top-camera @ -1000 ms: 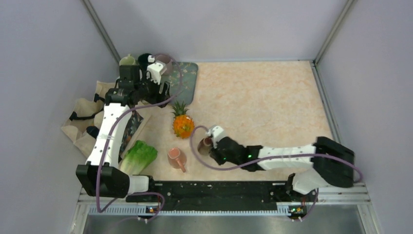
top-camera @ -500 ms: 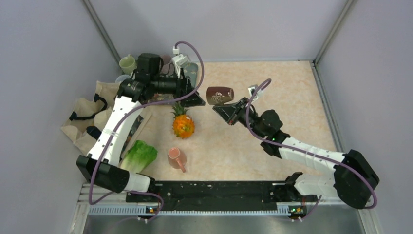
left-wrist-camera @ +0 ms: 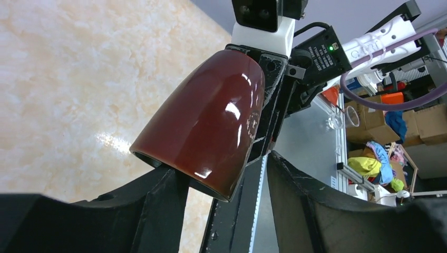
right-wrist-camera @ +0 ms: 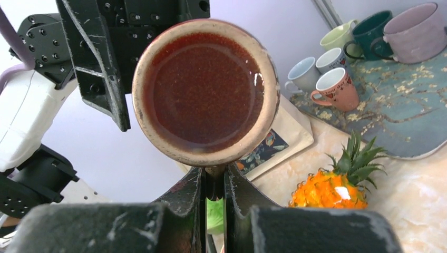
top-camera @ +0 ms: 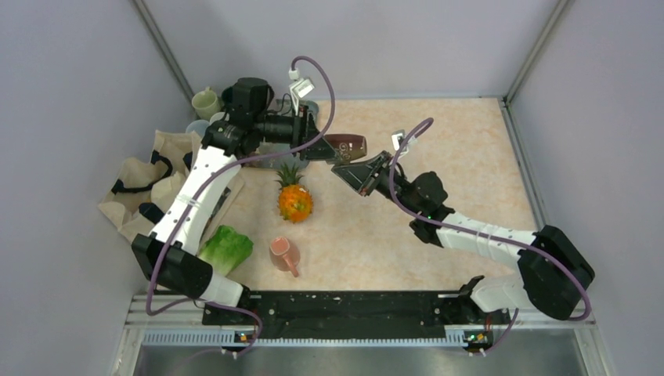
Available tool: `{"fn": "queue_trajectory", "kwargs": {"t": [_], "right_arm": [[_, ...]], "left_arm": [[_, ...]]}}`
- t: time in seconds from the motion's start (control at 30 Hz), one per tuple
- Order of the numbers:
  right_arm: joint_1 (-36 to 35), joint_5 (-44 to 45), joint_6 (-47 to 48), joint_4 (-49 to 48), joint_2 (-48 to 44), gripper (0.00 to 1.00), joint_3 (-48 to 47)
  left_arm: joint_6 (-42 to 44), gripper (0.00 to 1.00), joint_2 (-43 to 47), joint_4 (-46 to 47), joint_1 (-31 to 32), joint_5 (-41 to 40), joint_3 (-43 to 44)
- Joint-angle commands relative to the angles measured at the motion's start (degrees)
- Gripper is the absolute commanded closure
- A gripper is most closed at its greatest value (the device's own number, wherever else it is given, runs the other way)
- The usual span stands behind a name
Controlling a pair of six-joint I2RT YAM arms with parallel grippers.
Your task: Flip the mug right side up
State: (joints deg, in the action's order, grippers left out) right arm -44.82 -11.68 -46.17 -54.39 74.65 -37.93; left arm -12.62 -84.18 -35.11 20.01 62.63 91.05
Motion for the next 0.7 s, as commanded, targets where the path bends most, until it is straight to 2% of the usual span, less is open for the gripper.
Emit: {"fn": "queue_trajectory", "kwargs": {"t": [0.0, 0.23, 0.3, 0.33, 0.37, 0.47, 0.5, 0.53, 0.57, 0.6, 0.63, 0.67], "right_arm": [[1.07, 0.1, -0.44, -5.04, -0.92, 1.0, -3.11], [1.27, -3.68, -3.59, -9.02, 3.98, 1.0, -5.51], [1.22, -4.91, -5.11, -10.63, 6.24, 1.0, -6.03], [1.22, -5.34, -5.72, -11.18, 6.94, 1.0, -6.09], [1.2, -5.68, -6.14, -11.46, 7.52, 1.0, -6.1], [1.22, -6.48, -6.29, -9.54, 8.59, 1.0, -6.38], [1.22, -6.51, -5.64, -7.1, 8.65, 0.89, -6.89], [1.22, -6.47, -4.46, -3.82, 8.68, 0.69, -7.42], [1.22, -6.27, -3.05, -0.3, 8.6, 0.47, -7.88], [1.22, -5.64, -1.31, 3.61, 8.4, 0.18, -8.23], [1.25, -4.12, 0.27, 8.35, 8.08, 0.03, -8.26], [1.22, -2.92, 1.77, 10.93, 7.83, 0.01, -7.94]], "left_arm": [[0.52, 0.44, 0.9, 2.08, 0.21, 0.74, 3.58], [-6.14, 0.67, -0.17, 7.34, 3.04, 3.55, 1.82], [-8.71, 0.82, -0.86, 9.73, 3.32, 4.52, 2.01], [-9.4, 0.94, -1.11, 10.95, 3.36, 4.66, 2.15], [-9.31, 1.0, -1.32, 10.8, 3.36, 4.23, 2.39], [-6.31, 1.0, -1.51, 7.39, 3.2, -0.41, 2.71], [-3.19, 1.0, -1.79, 4.13, 3.11, -3.67, 3.74], [1.44, 1.0, -2.23, -0.14, 3.03, -8.94, 5.6], [6.5, 1.0, -2.93, -4.63, 3.14, -18.33, 7.59], [12.19, 1.0, -3.53, -8.11, 3.26, -25.26, 9.31], [18.65, 1.0, -4.27, -10.13, 3.28, -31.58, 10.19], [22.2, 1.0, -4.89, -11.24, 3.28, -37.77, 10.49]]}}
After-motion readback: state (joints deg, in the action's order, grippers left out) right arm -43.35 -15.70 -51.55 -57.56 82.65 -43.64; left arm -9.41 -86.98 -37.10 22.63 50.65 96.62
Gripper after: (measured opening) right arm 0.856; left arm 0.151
